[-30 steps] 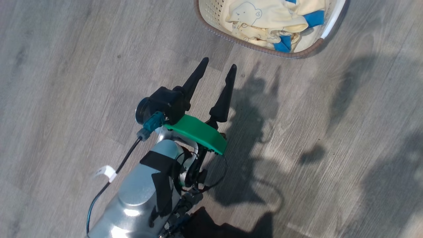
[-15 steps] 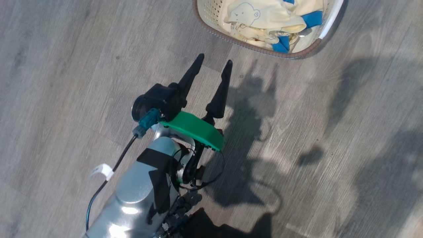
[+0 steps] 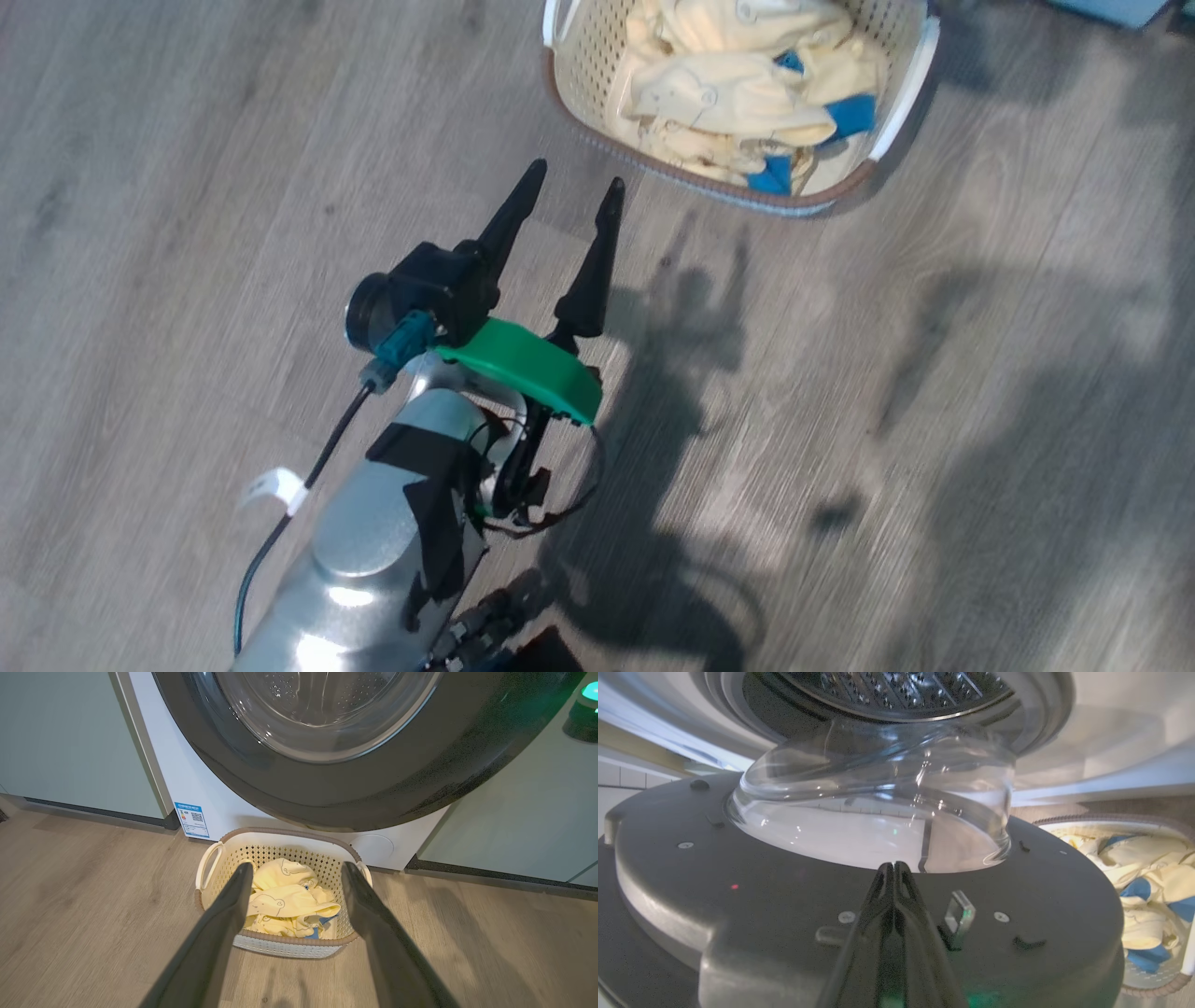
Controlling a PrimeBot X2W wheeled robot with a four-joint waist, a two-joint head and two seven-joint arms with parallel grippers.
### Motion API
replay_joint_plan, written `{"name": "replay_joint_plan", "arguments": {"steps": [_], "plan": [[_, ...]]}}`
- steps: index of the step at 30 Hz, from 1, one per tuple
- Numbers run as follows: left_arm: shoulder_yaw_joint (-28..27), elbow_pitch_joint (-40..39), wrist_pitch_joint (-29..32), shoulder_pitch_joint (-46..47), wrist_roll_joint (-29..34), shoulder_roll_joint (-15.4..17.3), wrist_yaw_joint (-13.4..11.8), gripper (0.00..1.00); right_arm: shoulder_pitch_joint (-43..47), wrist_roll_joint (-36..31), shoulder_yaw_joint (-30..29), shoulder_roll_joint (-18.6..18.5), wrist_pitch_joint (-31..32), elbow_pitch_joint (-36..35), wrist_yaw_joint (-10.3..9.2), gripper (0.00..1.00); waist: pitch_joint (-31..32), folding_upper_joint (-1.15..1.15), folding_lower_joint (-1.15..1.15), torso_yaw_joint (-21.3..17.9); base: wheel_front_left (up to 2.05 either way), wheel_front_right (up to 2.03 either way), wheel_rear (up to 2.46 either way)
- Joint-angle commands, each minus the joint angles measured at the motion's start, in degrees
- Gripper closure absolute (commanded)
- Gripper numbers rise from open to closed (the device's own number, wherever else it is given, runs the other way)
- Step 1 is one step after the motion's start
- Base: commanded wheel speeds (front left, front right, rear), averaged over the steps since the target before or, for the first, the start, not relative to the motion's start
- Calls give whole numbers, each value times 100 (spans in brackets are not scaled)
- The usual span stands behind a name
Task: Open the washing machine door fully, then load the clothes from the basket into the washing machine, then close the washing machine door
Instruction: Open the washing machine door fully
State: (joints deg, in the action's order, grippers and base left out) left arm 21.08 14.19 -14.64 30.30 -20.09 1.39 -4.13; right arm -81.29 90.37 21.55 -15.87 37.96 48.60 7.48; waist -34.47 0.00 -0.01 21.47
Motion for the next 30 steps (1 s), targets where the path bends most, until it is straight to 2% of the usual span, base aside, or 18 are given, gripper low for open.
{"name": "replay_joint_plan", "arguments": {"steps": [1, 21, 30], "plan": [[-251, -111, -36, -104, 74, 149, 35, 0, 75, 58, 42, 263, 80, -281, 1, 100, 139, 0, 1, -20, 0, 0, 0], [-662, 420, -36, -609, 870, 149, 716, 0, 1929, 347, 351, 1035, 579, -673, 1, 100, 1416, 0, 1, 36, 0, 0, 0], [-763, 567, -36, -796, 1067, 149, 871, 0, 2352, 497, 443, 1243, 568, -682, 1, 100, 1753, 0, 1, 4, 0, 0, 0]]}}
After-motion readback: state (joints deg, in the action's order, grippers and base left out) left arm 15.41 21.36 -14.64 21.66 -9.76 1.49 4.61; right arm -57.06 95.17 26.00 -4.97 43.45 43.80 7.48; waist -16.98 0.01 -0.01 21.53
